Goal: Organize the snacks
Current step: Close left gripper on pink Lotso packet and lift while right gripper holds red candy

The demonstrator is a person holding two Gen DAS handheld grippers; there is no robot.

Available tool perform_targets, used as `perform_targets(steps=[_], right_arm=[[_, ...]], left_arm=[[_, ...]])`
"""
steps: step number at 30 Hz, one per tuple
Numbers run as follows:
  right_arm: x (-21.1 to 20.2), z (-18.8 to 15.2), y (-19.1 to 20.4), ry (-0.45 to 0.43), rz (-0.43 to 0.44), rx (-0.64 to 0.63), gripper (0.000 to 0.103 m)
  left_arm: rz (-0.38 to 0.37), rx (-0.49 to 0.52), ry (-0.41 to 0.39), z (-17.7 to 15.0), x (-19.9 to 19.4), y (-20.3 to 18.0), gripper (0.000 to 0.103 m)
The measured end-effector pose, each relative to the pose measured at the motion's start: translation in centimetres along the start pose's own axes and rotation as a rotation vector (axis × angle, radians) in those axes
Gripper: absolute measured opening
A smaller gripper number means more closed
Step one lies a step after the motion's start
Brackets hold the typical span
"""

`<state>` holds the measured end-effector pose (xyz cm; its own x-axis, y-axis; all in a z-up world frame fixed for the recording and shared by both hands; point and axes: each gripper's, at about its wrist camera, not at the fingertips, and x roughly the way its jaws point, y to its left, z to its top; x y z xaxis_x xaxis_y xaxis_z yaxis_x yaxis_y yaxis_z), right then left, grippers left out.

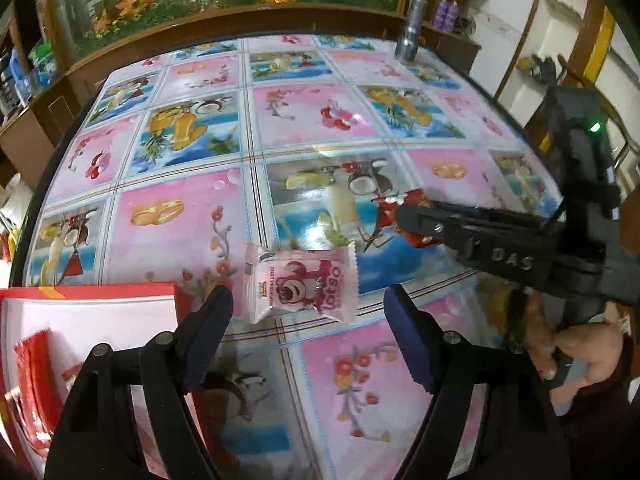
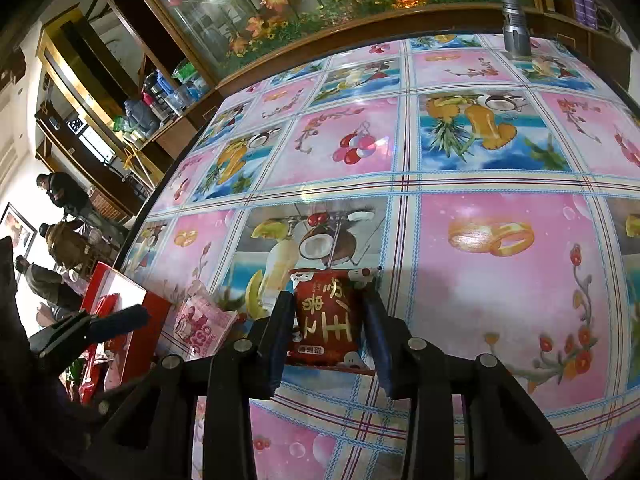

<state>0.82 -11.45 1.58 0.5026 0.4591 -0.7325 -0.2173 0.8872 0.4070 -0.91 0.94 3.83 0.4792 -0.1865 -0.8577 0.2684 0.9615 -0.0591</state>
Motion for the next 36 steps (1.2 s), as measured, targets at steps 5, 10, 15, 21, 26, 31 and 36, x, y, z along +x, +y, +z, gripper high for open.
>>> perform_targets(steps=[5,10,15,21,26,31,36], right_arm=[[0.0,0.0,0.0,0.001,0.001,0.002,0.038],[0.0,0.0,0.0,0.001,0.003,0.003,0.038],[0.0,0.0,0.0,0.0,0.003,0.003,0.038],[0.1,0.0,0.1,-0.003,0.001,-0.001,0.038],[0.1,-0.1,0.1,-0.005,0.001,-0.005,0.038],[0.1,-0.1,0.2,-0.003,0.007,-0.017,0.036],[0.2,-0.3,1.0,-0.001,0.006,-0.06,0.032]], left_arm=[[0.024,0.064,0.053,0.3,1.7,-0.8,0.078],[0.02,0.044,0.069,0.7,3.0,-0.8,0.078],[0.03,0.072,0.062,0.1,3.5,-1.1,0.062],[0.006,0.032,0.038,0.4,3.2,-0.2,0.037],[-0.001,-0.033,0.022,0.5,3.1,1.1,0.028],[-0.021,-0.088,0.001,0.4,3.1,1.8,0.025],[-0.02,-0.107,-0.027,0.4,2.6,1.9,0.024]])
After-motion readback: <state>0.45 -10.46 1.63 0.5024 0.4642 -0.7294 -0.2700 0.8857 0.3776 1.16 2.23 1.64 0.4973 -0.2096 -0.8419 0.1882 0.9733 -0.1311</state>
